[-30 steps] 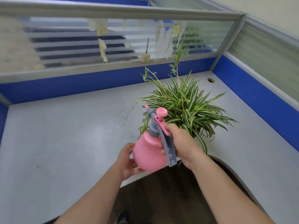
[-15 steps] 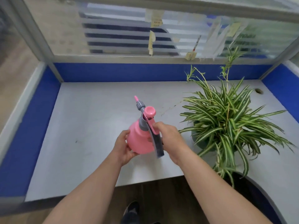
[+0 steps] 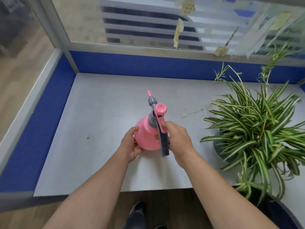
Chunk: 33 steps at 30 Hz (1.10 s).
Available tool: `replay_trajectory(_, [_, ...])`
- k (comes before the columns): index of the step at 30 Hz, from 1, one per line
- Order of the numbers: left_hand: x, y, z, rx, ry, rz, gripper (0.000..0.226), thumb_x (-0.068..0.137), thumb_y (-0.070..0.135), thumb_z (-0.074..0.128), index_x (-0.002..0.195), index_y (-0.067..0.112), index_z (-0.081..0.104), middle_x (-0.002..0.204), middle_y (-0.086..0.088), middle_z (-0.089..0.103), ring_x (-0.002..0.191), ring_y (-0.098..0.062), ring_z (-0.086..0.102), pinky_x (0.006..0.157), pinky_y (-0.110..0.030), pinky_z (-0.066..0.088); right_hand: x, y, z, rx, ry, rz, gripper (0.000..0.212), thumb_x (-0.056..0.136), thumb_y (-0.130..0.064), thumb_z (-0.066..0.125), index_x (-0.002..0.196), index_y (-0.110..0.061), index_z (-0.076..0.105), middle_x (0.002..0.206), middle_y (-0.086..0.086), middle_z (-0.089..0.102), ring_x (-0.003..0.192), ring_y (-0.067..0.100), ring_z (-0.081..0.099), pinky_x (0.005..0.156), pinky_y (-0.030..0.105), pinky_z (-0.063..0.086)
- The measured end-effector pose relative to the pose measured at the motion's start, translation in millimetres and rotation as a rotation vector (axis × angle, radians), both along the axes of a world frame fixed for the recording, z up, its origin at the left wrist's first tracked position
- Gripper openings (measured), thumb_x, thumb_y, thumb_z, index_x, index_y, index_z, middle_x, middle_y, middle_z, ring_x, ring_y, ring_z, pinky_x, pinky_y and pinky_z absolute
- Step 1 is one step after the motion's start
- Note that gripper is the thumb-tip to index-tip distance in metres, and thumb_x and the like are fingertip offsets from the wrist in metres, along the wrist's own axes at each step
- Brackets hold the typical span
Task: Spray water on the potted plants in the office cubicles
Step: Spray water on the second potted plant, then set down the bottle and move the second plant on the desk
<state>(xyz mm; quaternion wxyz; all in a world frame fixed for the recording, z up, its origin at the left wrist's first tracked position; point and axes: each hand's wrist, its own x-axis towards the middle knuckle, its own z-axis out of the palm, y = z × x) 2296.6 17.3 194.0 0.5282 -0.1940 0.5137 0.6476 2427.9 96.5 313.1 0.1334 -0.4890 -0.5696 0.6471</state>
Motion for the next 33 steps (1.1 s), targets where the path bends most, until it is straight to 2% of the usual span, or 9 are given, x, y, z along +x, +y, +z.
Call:
replay_trajectory(5, [3, -1, -6, -0.002, 0.017, -0.003, 0.049, 0.099, 0.030, 0.061, 0.143, 0.009, 0.056, 0.118, -0.017, 0.068, 0.110, -0.031, 0.065, 0.070, -0.043, 0.058, 2, 7, -4, -0.036, 0.021, 0.017, 0.073, 0.063, -0.056, 0.062, 0.102, 0.006, 0.066, 0.090, 0.009, 0.069, 0.092, 0.036, 0.069, 0.081, 0.042, 0.050])
replay_trajectory(10, [14, -9, -11, 0.029, -0.004, 0.058, 0.043, 0.100, 0.026, 0.061, 0.138, 0.007, 0.059, 0.119, -0.015, 0.071, 0.107, -0.026, 0.068, 0.077, -0.041, 0.061, 9, 10, -1, -0.035, 0.006, 0.041, 0.061, 0.075, -0.054, 0.066, 0.099, 0.002, 0.070, 0.094, 0.013, 0.074, 0.091, 0.030, 0.069, 0.083, 0.045, 0.053])
replay_trajectory(13, [25, -15, -13, 0.019, -0.043, 0.074, 0.043, 0.100, 0.028, 0.062, 0.137, 0.007, 0.058, 0.121, -0.016, 0.071, 0.111, -0.031, 0.071, 0.086, -0.043, 0.061, 16, 11, 5, -0.030, 0.013, 0.002, 0.061, 0.078, -0.054, 0.068, 0.102, 0.003, 0.069, 0.115, 0.024, 0.075, 0.102, 0.038, 0.074, 0.098, 0.057, 0.055])
replay_trajectory(14, [29, -17, -14, 0.004, -0.047, 0.061, 0.043, 0.100, 0.030, 0.062, 0.138, 0.008, 0.058, 0.126, -0.017, 0.070, 0.113, -0.032, 0.071, 0.088, -0.043, 0.061, 19, 12, 6, -0.033, 0.016, -0.015, 0.061, 0.079, -0.054, 0.069, 0.103, 0.002, 0.070, 0.117, 0.024, 0.074, 0.106, 0.039, 0.074, 0.101, 0.057, 0.054])
replay_trajectory(16, [40, -21, -15, -0.023, -0.052, 0.021, 0.044, 0.101, 0.033, 0.059, 0.138, 0.009, 0.057, 0.131, -0.019, 0.068, 0.114, -0.033, 0.070, 0.091, -0.044, 0.059, 27, 15, 9, -0.029, 0.028, -0.040, 0.041, 0.090, -0.047, 0.068, 0.098, -0.008, 0.072, 0.107, 0.012, 0.076, 0.105, 0.032, 0.075, 0.099, 0.050, 0.058])
replay_trajectory(19, [59, -27, -9, -0.027, -0.091, -0.017, 0.044, 0.101, 0.035, 0.058, 0.133, 0.005, 0.059, 0.125, -0.021, 0.070, 0.110, -0.036, 0.071, 0.090, -0.047, 0.059, 39, 18, 21, -0.016, 0.045, -0.052, 0.024, 0.099, -0.041, 0.063, 0.097, -0.018, 0.072, 0.109, -0.003, 0.073, 0.099, 0.019, 0.076, 0.091, 0.040, 0.059])
replay_trajectory(23, [89, -26, 7, -0.022, -0.120, -0.078, 0.043, 0.100, 0.037, 0.058, 0.125, 0.002, 0.061, 0.124, -0.024, 0.070, 0.109, -0.040, 0.072, 0.083, -0.048, 0.061, 62, 22, 52, 0.019, 0.070, -0.077, 0.024, 0.101, -0.040, 0.061, 0.101, -0.018, 0.070, 0.125, 0.007, 0.072, 0.109, 0.024, 0.074, 0.099, 0.044, 0.056])
replay_trajectory(28, [140, -4, 29, 0.034, -0.147, -0.178, 0.052, 0.106, 0.041, 0.045, 0.132, -0.002, 0.058, 0.136, -0.025, 0.064, 0.116, -0.043, 0.067, 0.106, -0.054, 0.052, 107, 31, 99, 0.107, 0.124, -0.159, 0.024, 0.102, -0.037, 0.059, 0.103, -0.015, 0.069, 0.125, 0.015, 0.073, 0.110, 0.027, 0.075, 0.099, 0.045, 0.057])
replay_trajectory(33, [175, 35, 53, 0.095, -0.124, -0.307, 0.051, 0.106, 0.038, 0.042, 0.137, 0.000, 0.056, 0.138, -0.024, 0.065, 0.120, -0.042, 0.066, 0.107, -0.054, 0.052, 183, 54, 125, 0.162, 0.176, -0.333, 0.033, 0.105, -0.041, 0.053, 0.113, -0.013, 0.068, 0.120, 0.012, 0.075, 0.103, 0.023, 0.078, 0.097, 0.044, 0.061])
